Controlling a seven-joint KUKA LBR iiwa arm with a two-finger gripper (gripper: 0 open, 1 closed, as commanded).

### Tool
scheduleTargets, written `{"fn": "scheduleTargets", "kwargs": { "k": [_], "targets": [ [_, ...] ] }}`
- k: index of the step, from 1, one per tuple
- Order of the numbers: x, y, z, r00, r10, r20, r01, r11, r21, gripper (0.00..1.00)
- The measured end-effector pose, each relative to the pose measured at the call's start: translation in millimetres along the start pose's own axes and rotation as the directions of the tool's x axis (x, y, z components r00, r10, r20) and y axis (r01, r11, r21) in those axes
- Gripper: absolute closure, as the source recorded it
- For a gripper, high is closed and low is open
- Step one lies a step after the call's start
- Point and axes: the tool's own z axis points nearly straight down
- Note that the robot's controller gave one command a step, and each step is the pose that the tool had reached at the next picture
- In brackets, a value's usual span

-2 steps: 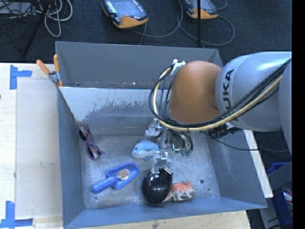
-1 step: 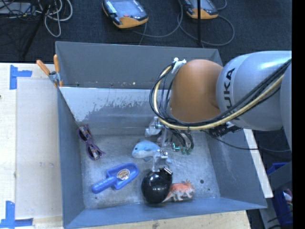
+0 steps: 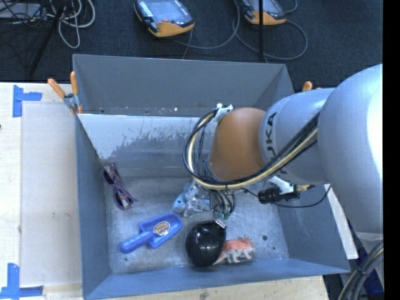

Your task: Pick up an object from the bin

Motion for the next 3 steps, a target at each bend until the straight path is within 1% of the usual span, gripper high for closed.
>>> {"fn": "scheduleTargets", "kwargs": {
  "k": [1,2,3],
  "targets": [
    [0.0,-0.1,0.0,1.000,0.001,0.000,-0.001,1.000,0.000,1.00],
    [-1.5,-2.7,-43.9,0.999,0.013,-0.039,-0.012,1.000,0.012,1.00],
    [-13.9,-4.8,-71.0,0.999,0.031,-0.031,-0.031,0.999,0.011,1.00]
  ]
}}
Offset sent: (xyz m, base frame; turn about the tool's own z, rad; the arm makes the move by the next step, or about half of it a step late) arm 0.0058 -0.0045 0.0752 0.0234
